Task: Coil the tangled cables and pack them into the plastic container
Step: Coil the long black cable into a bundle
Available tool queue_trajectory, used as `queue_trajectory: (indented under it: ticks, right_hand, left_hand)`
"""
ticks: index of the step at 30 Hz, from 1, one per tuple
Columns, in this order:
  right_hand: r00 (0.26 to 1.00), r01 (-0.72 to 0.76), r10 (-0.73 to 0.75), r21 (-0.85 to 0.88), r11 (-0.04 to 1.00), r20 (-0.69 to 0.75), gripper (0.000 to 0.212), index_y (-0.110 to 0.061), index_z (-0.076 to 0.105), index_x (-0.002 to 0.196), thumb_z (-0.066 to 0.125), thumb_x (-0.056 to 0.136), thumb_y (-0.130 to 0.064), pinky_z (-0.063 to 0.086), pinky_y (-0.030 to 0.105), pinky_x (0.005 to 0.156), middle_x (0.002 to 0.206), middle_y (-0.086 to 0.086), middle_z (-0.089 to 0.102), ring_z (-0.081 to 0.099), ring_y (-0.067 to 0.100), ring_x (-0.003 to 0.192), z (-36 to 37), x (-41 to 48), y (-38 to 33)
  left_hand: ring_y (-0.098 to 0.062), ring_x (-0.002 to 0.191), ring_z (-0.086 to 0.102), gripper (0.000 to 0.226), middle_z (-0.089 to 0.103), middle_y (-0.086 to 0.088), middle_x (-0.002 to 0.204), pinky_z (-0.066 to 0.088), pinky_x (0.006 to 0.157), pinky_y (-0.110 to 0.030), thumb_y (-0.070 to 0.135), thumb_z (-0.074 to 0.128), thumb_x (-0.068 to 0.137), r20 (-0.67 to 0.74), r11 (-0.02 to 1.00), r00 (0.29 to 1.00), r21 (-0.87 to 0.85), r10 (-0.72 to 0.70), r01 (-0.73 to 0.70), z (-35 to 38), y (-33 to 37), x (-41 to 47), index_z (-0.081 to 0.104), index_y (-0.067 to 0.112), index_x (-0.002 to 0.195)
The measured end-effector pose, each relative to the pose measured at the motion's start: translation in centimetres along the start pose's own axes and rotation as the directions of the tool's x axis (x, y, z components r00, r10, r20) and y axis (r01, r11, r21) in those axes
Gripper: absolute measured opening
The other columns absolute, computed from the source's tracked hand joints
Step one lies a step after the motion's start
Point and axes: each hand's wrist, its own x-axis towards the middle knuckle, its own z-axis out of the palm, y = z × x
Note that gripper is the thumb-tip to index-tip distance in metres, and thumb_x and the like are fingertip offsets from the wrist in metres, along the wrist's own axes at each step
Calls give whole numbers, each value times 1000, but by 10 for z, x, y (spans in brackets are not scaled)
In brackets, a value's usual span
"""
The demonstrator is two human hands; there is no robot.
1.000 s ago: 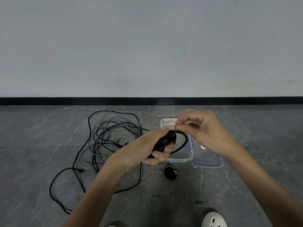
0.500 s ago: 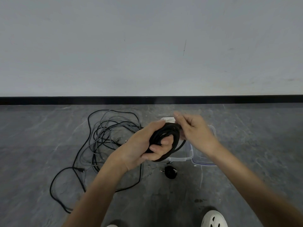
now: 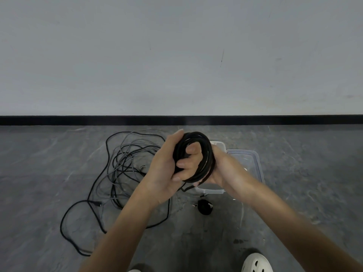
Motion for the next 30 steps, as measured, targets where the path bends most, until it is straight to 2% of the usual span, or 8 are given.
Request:
queue_trajectory:
  ticks: [3,6,9,14,20,22,26,30]
  right_hand:
    - [999,-32,32,5,999,-37,61,-14,48,60,31,99,-57,34,25,45,45,-1,32,31,14,39,4,-1,0]
    - [995,-16,7,-84,996,-104,56,-16,41,66,28,96,-62,28,25,47,40,-8,23,19,10,35,3,0,-2]
    - [993,1,-17,-132,991,-121,54,-13,46,78,29,95,-61,33,28,51,40,-8,26,23,10,36,2,0,-4]
    - [995,54,-61,-98,994,-78,46,-12,51,72,34,102,-42,43,23,55,49,-2,42,39,12,46,3,-2,1]
    - [997,35,-19,-207,978,76,16,-26,60,106,45,102,-28,50,31,91,84,3,71,70,13,90,11,-7,5]
    - [994,34,-15,-177,984,107,19,-21,57,117,46,101,-21,53,31,88,76,4,67,69,16,79,13,-7,6]
    - [993,121,-115,-252,960,41,20,-3,63,105,44,101,-10,42,30,73,58,-6,56,50,11,61,16,-7,7]
    - [989,149,-139,-227,962,58,19,0,61,106,44,100,-7,48,27,76,72,4,69,59,19,68,17,-10,3]
  left_hand:
    - [-6,34,15,49,35,11,47,32,34,-12,45,29,94,-2,1000,1000,-12,-6,6,-1,0,0,55,22,61]
    - [-6,36,15,50,34,10,49,34,37,-12,46,27,98,-25,1000,1000,2,4,-4,-1,0,0,54,22,63]
    - [-2,35,21,51,29,8,52,34,40,-11,46,24,100,-76,998,996,51,36,-32,2,-2,1,53,21,66]
    - [-2,36,24,48,29,8,53,36,44,-12,46,29,97,-177,991,976,-8,128,-131,1,1,3,54,19,67]
    - [-4,39,29,46,34,7,56,32,48,-16,54,32,94,-262,967,931,41,254,-252,-5,3,3,53,18,75]
    - [-6,42,30,44,35,7,58,32,49,-17,56,34,90,-298,951,905,151,303,-269,-5,2,4,52,18,77]
    - [-8,46,33,42,36,6,59,34,46,-16,53,37,96,-318,834,834,483,451,-267,-3,2,5,47,17,77]
    - [-8,48,33,28,37,6,59,34,46,-18,37,39,94,-338,828,811,482,477,-287,0,3,4,47,19,75]
